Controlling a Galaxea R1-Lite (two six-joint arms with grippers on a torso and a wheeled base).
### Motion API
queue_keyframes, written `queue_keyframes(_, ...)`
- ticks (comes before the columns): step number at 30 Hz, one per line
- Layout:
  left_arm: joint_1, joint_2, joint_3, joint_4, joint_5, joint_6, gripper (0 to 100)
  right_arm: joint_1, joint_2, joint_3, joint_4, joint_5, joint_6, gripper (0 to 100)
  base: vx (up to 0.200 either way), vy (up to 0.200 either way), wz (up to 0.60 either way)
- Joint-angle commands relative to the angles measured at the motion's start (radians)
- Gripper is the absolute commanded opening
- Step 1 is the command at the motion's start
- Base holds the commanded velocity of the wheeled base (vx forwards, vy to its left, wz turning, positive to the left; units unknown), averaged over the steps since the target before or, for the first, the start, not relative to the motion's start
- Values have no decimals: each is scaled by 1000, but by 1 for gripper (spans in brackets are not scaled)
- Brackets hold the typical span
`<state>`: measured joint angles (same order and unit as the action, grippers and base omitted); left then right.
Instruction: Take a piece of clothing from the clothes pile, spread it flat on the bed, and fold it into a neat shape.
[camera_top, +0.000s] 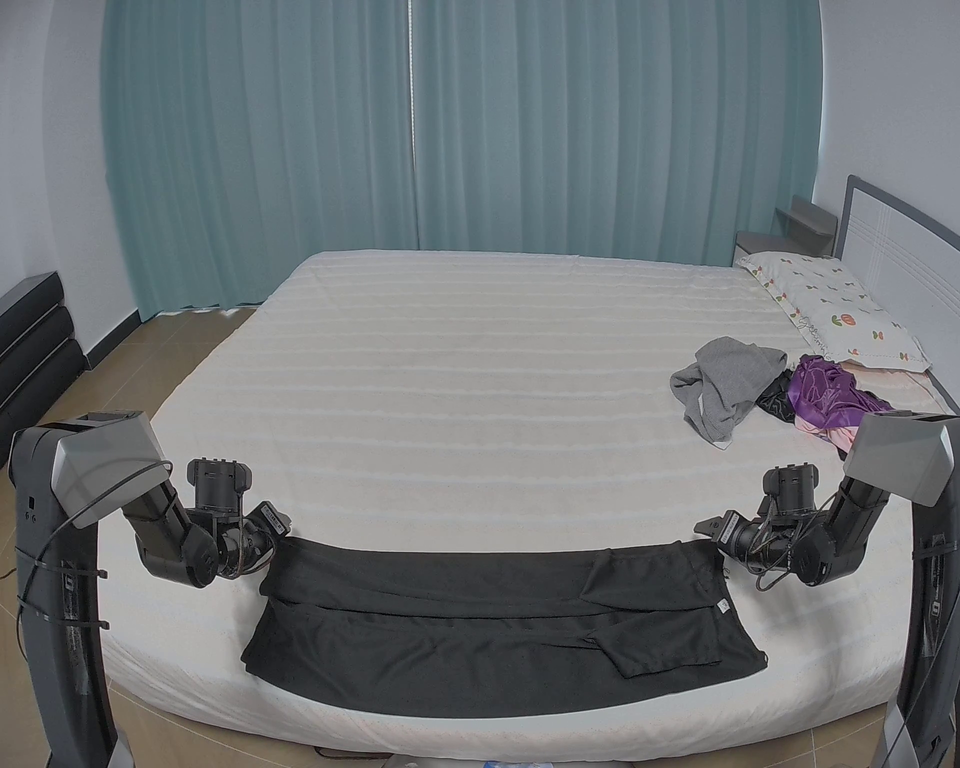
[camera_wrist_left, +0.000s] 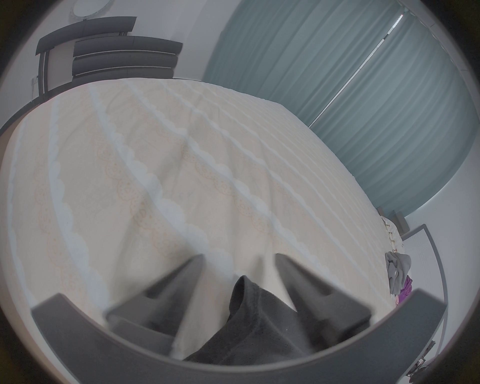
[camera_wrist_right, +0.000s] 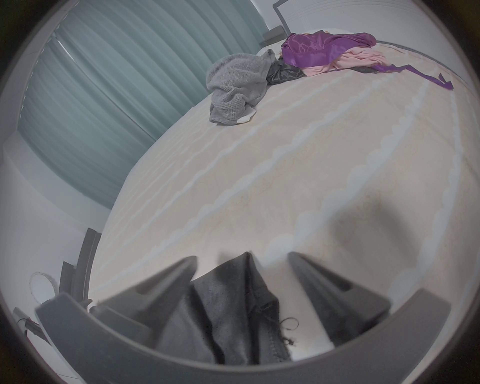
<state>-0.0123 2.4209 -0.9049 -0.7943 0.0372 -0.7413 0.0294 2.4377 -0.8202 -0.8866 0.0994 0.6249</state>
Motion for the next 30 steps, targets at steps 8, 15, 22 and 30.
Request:
queue_keyframes(8, 25, -175, 218, -37, -40, -64, 100, -12, -207, 248, -69, 62, 73, 100, 0, 0, 0)
queue_keyframes(15, 20, -264, 500, -206, -76, -72, 100, 15, -232, 504, -305, 62, 105, 100, 0, 0, 0)
queue_keyframes(22, 20, -244, 667, -365, -89, -69, 100, 15, -216, 679, -529, 120, 147, 100, -86, 0, 0)
queue_keyframes(30, 14, -233, 710, -419, -125, -67, 100, 12, -201, 736, -598, 134, 154, 100, -75, 0, 0)
